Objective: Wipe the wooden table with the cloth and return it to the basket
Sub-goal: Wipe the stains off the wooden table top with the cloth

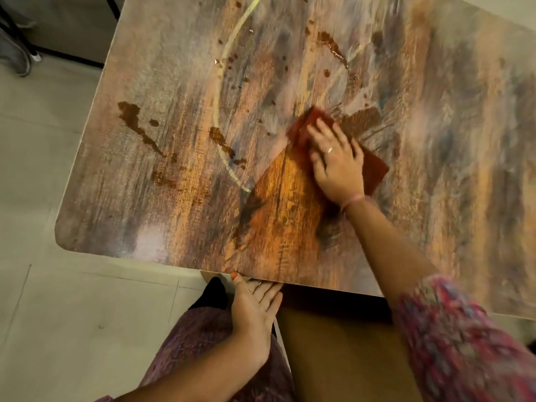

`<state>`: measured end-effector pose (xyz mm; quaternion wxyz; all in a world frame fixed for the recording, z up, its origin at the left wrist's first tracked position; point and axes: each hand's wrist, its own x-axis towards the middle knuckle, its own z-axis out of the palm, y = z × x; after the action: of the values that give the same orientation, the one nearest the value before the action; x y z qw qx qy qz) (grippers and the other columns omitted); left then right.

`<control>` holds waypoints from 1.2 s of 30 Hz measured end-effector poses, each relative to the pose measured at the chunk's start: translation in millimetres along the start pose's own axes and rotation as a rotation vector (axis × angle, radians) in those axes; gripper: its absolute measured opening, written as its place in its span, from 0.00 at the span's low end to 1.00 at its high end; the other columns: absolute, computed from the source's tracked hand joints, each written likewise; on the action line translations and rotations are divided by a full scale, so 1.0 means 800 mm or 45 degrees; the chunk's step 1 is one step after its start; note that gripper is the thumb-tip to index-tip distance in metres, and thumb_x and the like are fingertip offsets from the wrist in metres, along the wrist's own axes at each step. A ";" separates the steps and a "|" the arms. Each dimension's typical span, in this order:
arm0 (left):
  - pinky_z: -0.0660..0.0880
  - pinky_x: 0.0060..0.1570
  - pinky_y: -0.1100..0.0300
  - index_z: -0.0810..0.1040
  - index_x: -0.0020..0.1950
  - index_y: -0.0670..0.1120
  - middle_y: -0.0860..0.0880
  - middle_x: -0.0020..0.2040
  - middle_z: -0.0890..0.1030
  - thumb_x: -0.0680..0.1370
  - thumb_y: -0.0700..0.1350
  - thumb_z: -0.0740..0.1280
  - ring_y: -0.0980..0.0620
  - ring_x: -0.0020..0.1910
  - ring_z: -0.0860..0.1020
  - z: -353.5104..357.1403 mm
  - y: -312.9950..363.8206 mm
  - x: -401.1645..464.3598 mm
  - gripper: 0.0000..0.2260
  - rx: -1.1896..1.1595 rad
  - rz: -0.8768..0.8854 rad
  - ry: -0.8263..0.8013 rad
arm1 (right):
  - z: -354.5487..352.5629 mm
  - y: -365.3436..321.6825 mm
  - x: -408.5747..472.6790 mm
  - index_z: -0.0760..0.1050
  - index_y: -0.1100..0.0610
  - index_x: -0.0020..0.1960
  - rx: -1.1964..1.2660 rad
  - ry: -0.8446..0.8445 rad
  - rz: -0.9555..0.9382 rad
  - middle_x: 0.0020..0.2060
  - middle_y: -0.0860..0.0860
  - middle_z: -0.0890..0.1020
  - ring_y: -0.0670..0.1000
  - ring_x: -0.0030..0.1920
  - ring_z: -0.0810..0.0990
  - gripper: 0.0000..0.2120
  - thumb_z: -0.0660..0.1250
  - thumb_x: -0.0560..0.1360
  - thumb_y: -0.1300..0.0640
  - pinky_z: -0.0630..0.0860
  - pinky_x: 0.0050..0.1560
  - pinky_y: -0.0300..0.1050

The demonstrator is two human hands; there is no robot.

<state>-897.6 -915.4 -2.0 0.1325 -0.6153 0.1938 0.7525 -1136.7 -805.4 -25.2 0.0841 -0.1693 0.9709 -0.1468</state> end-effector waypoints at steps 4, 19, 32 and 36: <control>0.71 0.56 0.51 0.65 0.70 0.35 0.35 0.65 0.73 0.81 0.60 0.48 0.44 0.49 0.77 -0.002 0.000 0.001 0.31 -0.037 -0.012 -0.001 | -0.007 0.000 0.062 0.59 0.43 0.76 0.044 0.202 0.512 0.77 0.42 0.58 0.49 0.77 0.52 0.23 0.53 0.81 0.50 0.49 0.75 0.59; 0.71 0.58 0.52 0.67 0.70 0.36 0.37 0.65 0.74 0.79 0.65 0.49 0.44 0.54 0.77 -0.016 0.003 0.000 0.36 -0.103 -0.025 -0.014 | -0.008 0.061 -0.183 0.57 0.41 0.75 -0.112 -0.110 -0.024 0.76 0.43 0.58 0.48 0.76 0.53 0.26 0.53 0.77 0.49 0.54 0.73 0.59; 0.75 0.36 0.63 0.79 0.42 0.46 0.50 0.32 0.80 0.81 0.49 0.60 0.53 0.34 0.79 0.008 0.008 -0.042 0.12 1.206 0.565 -0.490 | 0.030 -0.048 -0.148 0.59 0.41 0.75 -0.079 -0.193 -0.503 0.76 0.41 0.60 0.47 0.77 0.55 0.24 0.55 0.79 0.48 0.52 0.72 0.52; 0.68 0.39 0.68 0.78 0.45 0.46 0.55 0.38 0.77 0.80 0.50 0.57 0.59 0.38 0.74 0.052 0.053 -0.013 0.13 1.828 1.499 -0.958 | -0.019 0.062 -0.042 0.59 0.40 0.75 -0.060 -0.102 -0.184 0.76 0.40 0.59 0.47 0.76 0.55 0.25 0.55 0.78 0.47 0.55 0.71 0.56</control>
<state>-950.4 -933.5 20.5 0.1316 0.0824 0.8214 0.5488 -1124.1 -745.0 -22.5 0.1081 -0.2467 0.9552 -0.1229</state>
